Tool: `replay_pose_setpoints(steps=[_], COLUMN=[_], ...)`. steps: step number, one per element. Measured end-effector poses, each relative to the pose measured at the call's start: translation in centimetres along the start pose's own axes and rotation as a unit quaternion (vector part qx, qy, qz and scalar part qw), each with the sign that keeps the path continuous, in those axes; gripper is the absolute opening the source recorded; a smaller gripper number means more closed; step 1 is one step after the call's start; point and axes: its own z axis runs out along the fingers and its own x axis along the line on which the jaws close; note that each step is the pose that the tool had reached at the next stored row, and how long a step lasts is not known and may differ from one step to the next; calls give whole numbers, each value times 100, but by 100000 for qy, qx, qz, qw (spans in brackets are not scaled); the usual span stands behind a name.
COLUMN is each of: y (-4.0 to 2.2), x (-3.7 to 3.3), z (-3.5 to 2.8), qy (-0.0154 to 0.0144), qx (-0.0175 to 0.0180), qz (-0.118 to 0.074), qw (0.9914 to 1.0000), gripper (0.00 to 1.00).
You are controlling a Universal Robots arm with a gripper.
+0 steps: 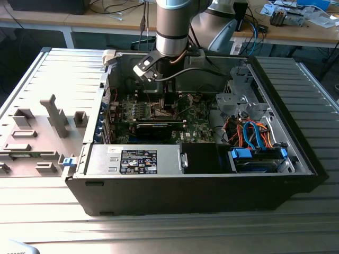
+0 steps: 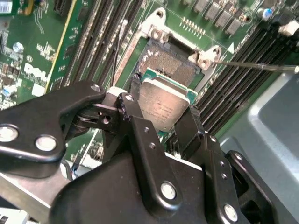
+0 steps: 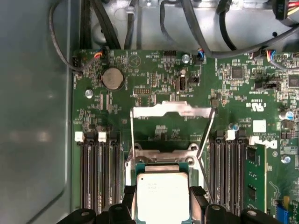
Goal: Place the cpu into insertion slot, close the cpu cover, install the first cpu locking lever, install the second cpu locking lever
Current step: 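Place the cpu into insertion slot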
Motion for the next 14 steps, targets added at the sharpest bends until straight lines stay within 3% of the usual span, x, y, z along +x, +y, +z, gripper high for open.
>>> replay_pose_setpoints(steps=[4, 10, 14], y=[-91, -99, -99], x=[-1, -31, -34], z=[42, 144, 170], qy=[12, 6, -12], qx=[-3, 35, 46], qz=[22, 938, 1012], qw=[100000, 99996, 99995], gripper=[54, 54, 54])
